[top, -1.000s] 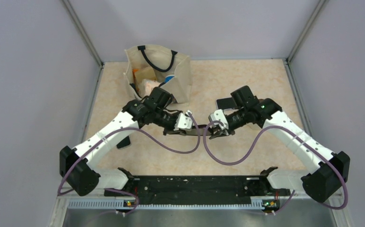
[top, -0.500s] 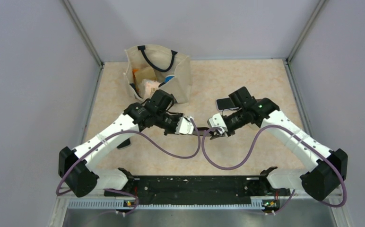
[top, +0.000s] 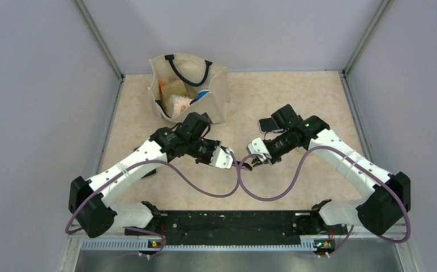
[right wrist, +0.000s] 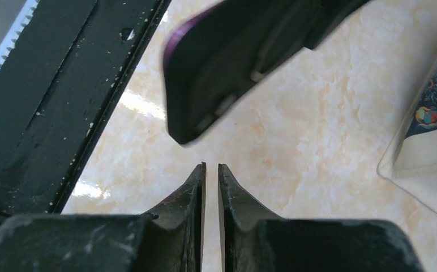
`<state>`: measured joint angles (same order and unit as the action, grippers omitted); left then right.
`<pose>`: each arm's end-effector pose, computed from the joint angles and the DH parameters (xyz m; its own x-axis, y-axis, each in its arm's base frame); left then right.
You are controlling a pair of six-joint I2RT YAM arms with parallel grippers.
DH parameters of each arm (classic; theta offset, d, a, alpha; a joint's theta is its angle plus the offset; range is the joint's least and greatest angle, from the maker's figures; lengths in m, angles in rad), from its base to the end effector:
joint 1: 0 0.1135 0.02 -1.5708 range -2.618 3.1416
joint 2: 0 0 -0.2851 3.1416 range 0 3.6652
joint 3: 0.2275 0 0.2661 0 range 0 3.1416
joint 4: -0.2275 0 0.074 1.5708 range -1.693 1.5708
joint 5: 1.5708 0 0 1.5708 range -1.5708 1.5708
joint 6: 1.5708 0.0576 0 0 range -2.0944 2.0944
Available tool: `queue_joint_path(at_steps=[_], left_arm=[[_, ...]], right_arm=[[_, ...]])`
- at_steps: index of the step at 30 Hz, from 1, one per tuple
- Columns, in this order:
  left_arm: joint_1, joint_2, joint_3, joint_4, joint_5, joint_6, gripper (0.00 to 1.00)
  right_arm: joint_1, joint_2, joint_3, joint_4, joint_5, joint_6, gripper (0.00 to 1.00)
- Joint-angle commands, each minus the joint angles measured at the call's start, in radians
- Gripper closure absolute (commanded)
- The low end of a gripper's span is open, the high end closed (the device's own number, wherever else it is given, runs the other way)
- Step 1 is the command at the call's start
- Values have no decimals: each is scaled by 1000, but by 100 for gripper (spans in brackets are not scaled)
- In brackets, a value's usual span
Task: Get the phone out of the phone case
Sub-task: Remove the phone case from the phone.
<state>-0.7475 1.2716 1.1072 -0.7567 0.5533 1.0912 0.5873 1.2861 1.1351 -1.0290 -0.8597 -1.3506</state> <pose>0.1818 -0.2098 0.3048 0.4505 0.6116 -0.6504 0.8925 -0.2921 0.3436 0.1821 0.1736 0.3043 0.4192 -0.4860 -0.7668 -0.8826 -0.4162 -0.2187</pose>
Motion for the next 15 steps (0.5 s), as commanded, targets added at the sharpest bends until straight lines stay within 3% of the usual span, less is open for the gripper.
queue_joint_path(at_steps=[1, 9, 15], left_arm=[[-29, -28, -42, -168, -52, 134, 100], [-31, -29, -46, -137, -74, 103, 100], [-28, -37, -32, -85, -111, -15, 100]], right_arm=[[-8, -4, 52, 3, -10, -23, 100], [-7, 11, 55, 13, -15, -19, 100], [-10, -26, 21, 151, 35, 191, 100]])
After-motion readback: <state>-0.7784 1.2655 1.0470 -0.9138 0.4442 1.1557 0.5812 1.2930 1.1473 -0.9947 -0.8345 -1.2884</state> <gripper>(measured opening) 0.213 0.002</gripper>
